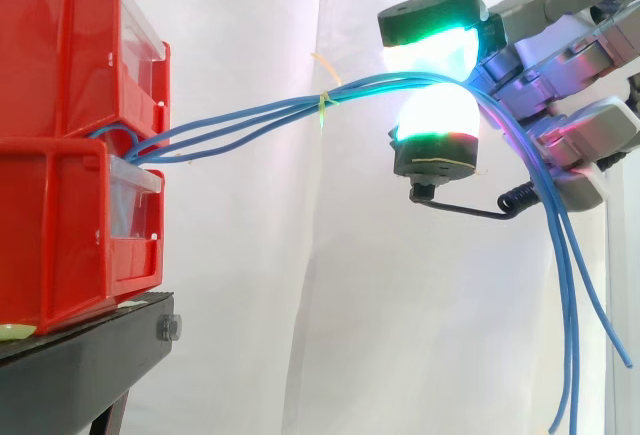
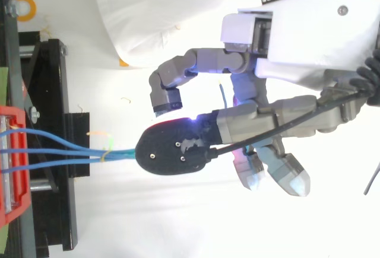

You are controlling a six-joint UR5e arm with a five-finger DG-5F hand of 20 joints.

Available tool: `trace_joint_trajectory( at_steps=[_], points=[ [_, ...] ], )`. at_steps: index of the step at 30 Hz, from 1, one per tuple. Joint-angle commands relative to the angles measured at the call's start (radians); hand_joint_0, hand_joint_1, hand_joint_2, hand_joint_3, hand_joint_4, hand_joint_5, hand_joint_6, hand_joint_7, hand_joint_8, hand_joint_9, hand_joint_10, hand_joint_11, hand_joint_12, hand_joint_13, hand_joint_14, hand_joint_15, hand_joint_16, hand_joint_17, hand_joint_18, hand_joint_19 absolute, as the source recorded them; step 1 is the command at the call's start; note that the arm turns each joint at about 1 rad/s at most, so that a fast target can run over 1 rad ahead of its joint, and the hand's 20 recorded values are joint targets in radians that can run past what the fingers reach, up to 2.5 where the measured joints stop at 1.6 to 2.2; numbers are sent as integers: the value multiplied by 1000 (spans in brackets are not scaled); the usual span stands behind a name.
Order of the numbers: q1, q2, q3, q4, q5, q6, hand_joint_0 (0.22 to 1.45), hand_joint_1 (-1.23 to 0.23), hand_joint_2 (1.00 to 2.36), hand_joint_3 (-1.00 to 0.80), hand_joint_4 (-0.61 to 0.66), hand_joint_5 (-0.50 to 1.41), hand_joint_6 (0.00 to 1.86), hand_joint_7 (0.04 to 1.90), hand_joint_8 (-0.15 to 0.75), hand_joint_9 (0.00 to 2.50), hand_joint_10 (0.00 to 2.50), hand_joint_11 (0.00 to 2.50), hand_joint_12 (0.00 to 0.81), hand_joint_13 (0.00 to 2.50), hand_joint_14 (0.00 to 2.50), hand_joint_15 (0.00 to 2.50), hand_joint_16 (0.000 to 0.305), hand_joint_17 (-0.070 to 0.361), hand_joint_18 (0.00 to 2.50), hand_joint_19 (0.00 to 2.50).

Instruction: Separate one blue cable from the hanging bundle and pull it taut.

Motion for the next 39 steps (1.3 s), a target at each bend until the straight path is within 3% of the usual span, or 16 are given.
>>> trace_joint_trajectory(
  at_steps=[1,13,22,39],
  points=[
    [3,0,-1,0,8,0,693,-570,1018,-149,319,126,502,1446,203,1988,21,492,305,1484,23,578,68,152,1217,558],
    [6,0,-2,0,8,3,697,-593,1018,-192,318,123,501,1447,204,1968,23,498,295,1467,21,595,64,145,1197,566],
    [4,-1,-50,25,5,30,693,-600,1020,-176,330,123,501,1458,200,1977,20,513,298,1465,23,591,64,144,1196,564],
    [4,0,-50,51,5,30,692,-595,1019,-170,331,124,500,1457,194,1983,22,505,296,1467,21,587,64,145,1200,563]
  ],
)
